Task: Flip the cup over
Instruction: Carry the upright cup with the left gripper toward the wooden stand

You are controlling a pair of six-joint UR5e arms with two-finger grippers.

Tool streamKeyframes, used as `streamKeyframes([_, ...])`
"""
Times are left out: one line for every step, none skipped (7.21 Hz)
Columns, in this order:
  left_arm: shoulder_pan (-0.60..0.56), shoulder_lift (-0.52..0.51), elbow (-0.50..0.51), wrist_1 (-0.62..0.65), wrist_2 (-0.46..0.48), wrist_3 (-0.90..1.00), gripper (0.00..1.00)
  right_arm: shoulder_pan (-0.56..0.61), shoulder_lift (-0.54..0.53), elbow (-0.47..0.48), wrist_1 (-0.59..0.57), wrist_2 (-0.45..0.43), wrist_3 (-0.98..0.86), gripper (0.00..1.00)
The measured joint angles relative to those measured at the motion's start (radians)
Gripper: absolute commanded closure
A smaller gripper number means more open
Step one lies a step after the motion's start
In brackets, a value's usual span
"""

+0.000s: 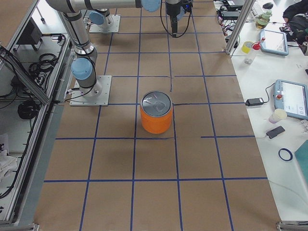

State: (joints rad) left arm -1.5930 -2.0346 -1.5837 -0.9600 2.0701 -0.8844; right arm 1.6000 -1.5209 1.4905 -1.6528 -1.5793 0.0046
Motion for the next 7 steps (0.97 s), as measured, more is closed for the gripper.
streamKeyframes([0.013, -0.021, 0.0, 0.06, 0.075, 0.089, 1.0, 0.0, 0.0, 0.0, 0.0, 0.001, 0.0, 0.0])
streamKeyframes([0.022, -0.048, 0.0, 0.126, 0.141, 0.164, 1.0, 0.0, 0.0, 0.0, 0.001, 0.002, 0.0, 0.0])
streamKeyframes([0.028, -0.074, 0.001, 0.18, 0.209, 0.227, 1.0, 0.001, -0.001, 0.0, 0.002, 0.001, 0.0, 0.0])
streamKeyframes([0.03, -0.097, 0.001, 0.209, 0.284, 0.271, 1.0, 0.001, 0.0, 0.0, 0.003, 0.0, 0.0, 0.0])
streamKeyframes([0.031, -0.113, 0.003, 0.22, 0.349, 0.295, 1.0, 0.002, 0.0, 0.0, 0.003, 0.0, 0.0, 0.0])
streamKeyframes([0.031, -0.127, 0.007, 0.223, 0.4, 0.306, 1.0, 0.004, 0.0, 0.001, 0.004, -0.001, 0.0, 0.0])
streamKeyframes([0.031, -0.14, 0.013, 0.225, 0.448, 0.31, 1.0, 0.005, -0.001, 0.002, 0.005, -0.002, 0.0, 0.0])
